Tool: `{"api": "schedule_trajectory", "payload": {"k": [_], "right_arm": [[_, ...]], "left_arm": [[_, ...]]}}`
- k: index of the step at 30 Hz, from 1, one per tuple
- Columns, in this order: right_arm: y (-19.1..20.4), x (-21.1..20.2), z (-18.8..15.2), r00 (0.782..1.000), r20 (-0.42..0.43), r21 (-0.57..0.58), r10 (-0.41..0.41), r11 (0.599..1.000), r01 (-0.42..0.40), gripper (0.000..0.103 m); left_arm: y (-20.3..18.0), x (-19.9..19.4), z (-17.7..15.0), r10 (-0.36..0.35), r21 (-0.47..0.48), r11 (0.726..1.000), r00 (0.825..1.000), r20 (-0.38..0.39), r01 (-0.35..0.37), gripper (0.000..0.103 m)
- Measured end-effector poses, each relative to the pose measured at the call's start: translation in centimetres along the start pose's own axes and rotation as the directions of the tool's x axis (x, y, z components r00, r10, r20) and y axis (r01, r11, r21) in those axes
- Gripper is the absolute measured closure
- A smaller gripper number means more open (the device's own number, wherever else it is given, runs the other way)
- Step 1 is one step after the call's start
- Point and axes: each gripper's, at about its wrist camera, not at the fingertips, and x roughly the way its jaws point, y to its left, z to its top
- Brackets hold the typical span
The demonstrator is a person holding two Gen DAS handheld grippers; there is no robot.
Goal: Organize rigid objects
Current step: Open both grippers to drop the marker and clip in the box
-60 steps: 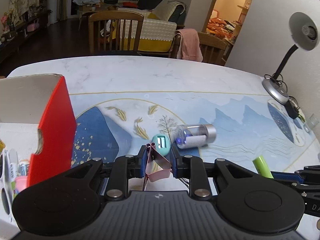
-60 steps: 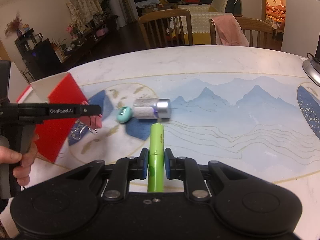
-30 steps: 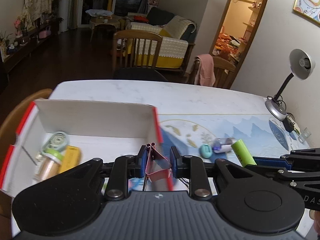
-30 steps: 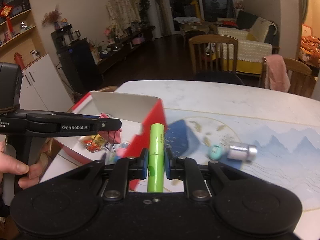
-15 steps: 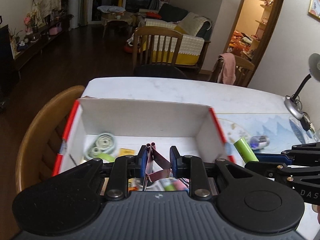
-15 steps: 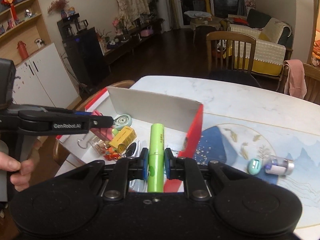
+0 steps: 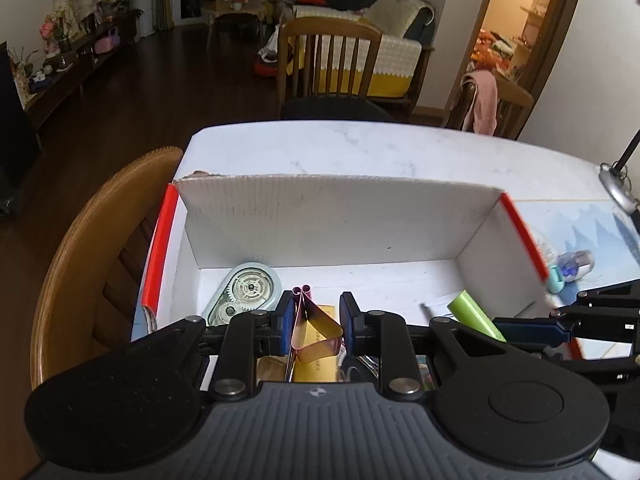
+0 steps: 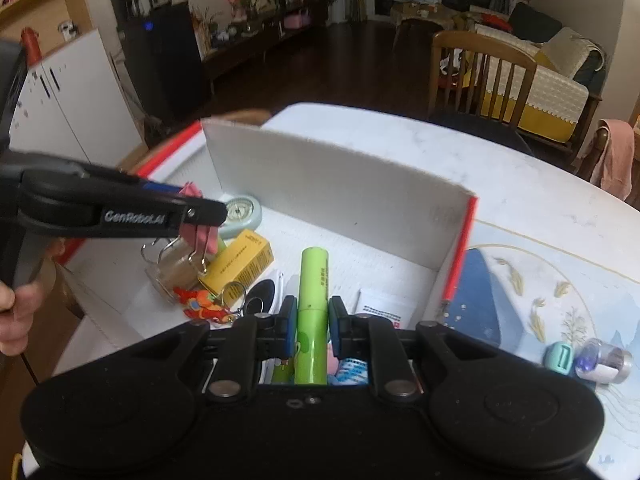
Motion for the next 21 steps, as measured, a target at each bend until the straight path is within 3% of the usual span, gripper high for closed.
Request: {"api": "schedule_trajectory", "payload": {"k": [13,21], "right_arm": [[0.7,4.3,-0.9,0.993,-0.101,-0.056,-0.053,0.997,0.048,0.087],[0.9,4.2,-1.1,0.994,-0.101,-0.066,-0.043,0.997,0.036,0.081]], "left_arm": [[1.2,2.5,-0.3,-0.006,0.007,1.000,0.998,-0.060,0.007,0.080],[1.0,2.5,-0.2,-0.008,0.001,1.000,0.997,-0.074,0.008,0.080]]}}
